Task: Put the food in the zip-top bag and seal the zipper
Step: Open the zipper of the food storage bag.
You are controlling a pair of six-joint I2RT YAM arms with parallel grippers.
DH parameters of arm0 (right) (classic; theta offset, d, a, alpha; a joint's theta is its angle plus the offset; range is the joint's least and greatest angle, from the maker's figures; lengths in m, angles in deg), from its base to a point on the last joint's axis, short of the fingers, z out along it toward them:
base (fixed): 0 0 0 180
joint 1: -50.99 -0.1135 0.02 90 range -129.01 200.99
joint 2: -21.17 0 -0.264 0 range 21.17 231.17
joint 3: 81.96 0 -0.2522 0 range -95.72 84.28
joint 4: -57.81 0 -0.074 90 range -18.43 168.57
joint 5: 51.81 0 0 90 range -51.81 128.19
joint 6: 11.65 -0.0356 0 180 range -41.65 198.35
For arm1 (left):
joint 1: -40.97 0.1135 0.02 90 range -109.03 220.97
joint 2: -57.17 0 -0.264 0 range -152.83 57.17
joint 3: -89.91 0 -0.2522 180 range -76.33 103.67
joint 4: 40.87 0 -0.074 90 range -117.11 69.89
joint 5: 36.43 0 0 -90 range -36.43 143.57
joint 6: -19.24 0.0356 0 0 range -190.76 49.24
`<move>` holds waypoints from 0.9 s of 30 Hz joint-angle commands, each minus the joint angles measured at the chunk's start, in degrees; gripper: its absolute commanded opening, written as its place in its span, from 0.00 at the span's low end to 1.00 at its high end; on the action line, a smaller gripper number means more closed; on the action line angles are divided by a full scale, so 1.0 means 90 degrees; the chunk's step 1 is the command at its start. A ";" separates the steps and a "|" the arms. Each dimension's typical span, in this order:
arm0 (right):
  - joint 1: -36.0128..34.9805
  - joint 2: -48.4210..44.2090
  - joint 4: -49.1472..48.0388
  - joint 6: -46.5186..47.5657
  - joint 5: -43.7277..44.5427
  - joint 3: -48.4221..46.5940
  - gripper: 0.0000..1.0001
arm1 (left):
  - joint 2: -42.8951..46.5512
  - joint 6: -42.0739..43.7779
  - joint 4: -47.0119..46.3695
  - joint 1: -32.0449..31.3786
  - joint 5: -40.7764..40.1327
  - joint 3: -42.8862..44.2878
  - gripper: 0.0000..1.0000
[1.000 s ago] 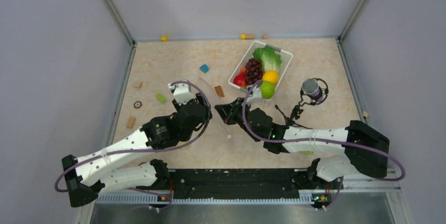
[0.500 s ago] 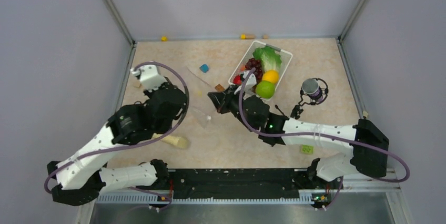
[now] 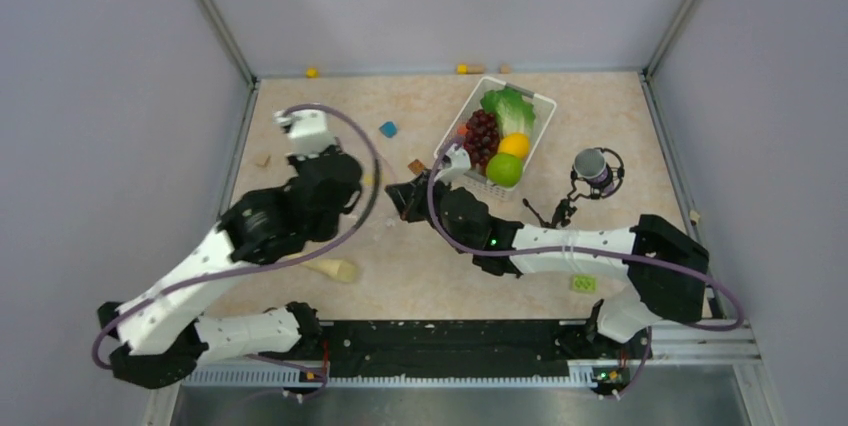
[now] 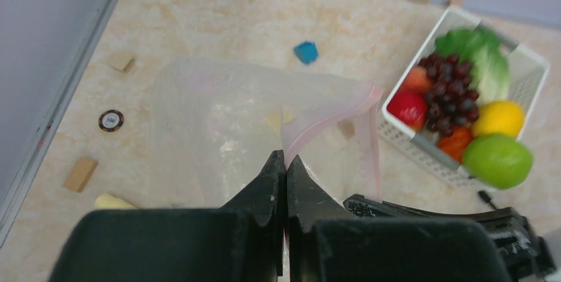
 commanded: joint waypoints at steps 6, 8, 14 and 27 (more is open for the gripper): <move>-0.0001 -0.0921 0.1761 -0.0891 0.2687 0.1575 0.02 | -0.2064 0.0521 -0.1293 0.0301 0.2100 -0.0857 0.00; 0.0038 -0.0891 0.2189 -0.1269 0.2796 0.1808 0.02 | -0.2187 0.0289 -0.1326 0.0302 0.2149 -0.1016 0.00; 0.0156 -0.0415 0.3035 -0.1787 0.2710 0.2065 0.02 | -0.1887 0.0363 -0.1900 0.0304 0.2364 -0.1722 0.00; 0.0176 0.0261 0.3752 -0.2048 0.2633 0.1794 0.09 | -0.0198 0.0251 -0.2641 0.0300 0.2686 -0.3232 0.00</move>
